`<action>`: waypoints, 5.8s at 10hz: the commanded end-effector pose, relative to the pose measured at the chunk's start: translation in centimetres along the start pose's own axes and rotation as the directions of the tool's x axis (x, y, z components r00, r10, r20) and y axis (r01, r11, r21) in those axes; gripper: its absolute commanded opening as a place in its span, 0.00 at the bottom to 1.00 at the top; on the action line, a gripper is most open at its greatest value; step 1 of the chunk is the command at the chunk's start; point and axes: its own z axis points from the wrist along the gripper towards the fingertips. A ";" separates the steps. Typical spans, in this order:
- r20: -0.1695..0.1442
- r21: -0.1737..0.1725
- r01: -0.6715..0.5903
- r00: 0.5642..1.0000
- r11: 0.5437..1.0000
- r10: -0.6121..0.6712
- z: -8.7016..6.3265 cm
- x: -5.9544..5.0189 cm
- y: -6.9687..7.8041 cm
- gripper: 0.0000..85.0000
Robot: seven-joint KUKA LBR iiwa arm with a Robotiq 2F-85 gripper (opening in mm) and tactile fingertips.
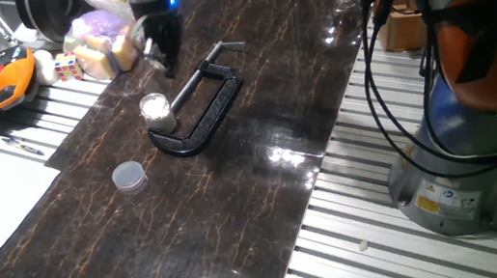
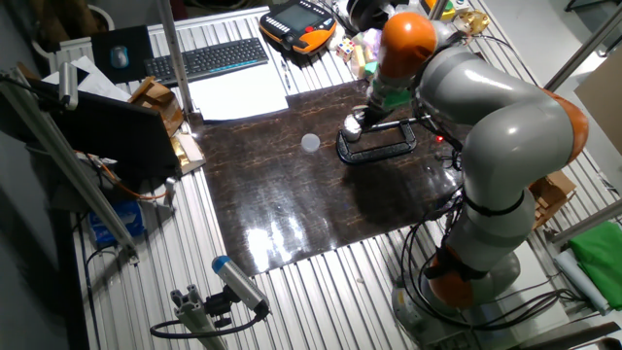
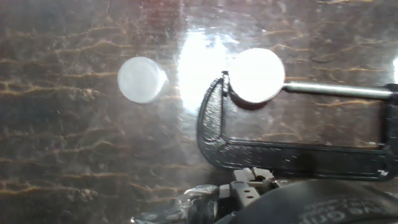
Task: Screw the lid onto the jar
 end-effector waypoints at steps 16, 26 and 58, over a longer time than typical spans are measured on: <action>0.014 0.036 0.002 1.000 0.999 -0.002 6.7 -2.6 6.2 0.01; -0.023 0.084 0.048 0.999 0.995 -0.046 8.2 -2.6 6.2 0.01; -0.016 0.080 -0.107 0.994 0.991 0.109 18.1 -8.5 11.4 1.00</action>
